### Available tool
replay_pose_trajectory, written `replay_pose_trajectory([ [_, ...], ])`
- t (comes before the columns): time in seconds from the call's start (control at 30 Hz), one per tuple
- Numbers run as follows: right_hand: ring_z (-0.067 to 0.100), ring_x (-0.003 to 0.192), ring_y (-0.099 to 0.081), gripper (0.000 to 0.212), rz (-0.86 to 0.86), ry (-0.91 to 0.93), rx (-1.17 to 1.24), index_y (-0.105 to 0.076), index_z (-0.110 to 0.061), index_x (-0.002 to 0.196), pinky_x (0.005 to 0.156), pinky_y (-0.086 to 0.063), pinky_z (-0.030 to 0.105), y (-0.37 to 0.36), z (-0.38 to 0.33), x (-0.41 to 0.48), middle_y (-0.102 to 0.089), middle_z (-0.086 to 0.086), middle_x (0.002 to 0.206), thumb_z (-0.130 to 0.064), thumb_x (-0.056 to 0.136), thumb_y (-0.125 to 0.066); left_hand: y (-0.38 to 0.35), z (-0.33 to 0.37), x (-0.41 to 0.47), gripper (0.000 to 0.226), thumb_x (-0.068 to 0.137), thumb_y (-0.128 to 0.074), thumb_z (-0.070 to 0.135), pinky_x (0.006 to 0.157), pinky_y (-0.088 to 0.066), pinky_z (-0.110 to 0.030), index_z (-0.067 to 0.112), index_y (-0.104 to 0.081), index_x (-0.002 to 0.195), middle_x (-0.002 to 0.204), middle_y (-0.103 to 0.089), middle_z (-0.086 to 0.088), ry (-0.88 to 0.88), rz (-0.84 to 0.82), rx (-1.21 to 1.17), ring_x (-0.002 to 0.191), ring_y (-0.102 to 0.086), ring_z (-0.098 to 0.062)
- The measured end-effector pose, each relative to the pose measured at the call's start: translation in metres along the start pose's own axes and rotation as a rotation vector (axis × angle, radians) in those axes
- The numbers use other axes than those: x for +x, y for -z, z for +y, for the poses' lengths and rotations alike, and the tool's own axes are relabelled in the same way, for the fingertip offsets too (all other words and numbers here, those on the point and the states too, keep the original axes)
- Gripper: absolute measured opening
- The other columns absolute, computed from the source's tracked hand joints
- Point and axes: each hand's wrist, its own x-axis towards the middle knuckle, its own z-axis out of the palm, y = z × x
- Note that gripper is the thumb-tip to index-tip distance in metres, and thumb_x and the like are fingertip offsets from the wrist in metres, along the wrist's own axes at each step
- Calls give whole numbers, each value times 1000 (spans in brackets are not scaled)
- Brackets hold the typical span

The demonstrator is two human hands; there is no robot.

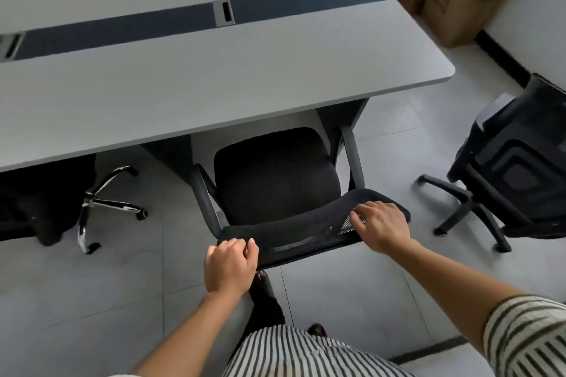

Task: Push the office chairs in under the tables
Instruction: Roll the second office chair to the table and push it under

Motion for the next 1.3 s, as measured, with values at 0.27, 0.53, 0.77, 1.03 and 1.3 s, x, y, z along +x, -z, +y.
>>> replay_pose_trajectory([
  [0.27, 20, 83, -61, 43, 8, 20, 35, -67, -22, 81, 75, -41, 33, -2, -43, 52, -66, -3, 79, -49, 88, -33, 17, -38, 46, 40, 83, -33, 34, 58, -42, -35, 18, -41, 47, 49, -54, 0, 22, 48, 107, 51, -53, -26],
  [0.53, 20, 83, -60, 49, 17, 4, 114, -68, -20, 84, 78, -41, 34, 0, -106, 115, -66, -3, 80, -50, 86, -29, 38, -97, 137, 41, 84, -30, 31, 59, -40, -35, 14, -46, 50, 51, -55, -3, -24, 92, 189, 53, -53, -29],
  [0.77, 21, 85, -60, 36, -10, -1, 105, -65, -19, 80, 75, -38, 33, 9, -126, 192, -66, -3, 80, -44, 89, -39, 48, -112, 206, 40, 84, -31, 31, 60, -42, -36, 14, -47, 51, 52, -56, -4, -20, 100, 182, 53, -54, -30],
  [1.03, 21, 83, -60, 32, 3, -22, 69, -64, -20, 77, 70, -33, 30, 16, -131, 233, -65, -4, 78, -40, 89, -44, 54, -113, 250, 39, 83, -33, 31, 58, -42, -35, 16, -46, 50, 51, -55, -3, -21, 94, 153, 51, -53, -29],
  [1.3, 25, 81, -65, 41, 67, 34, 51, -69, -19, 82, 68, -43, 32, 18, -119, 251, -71, -1, 81, -46, 86, -38, 51, -98, 260, 37, 82, -37, 30, 57, -41, -36, 15, -49, 51, 53, -57, -4, 2, 86, 146, 51, -53, -29],
])
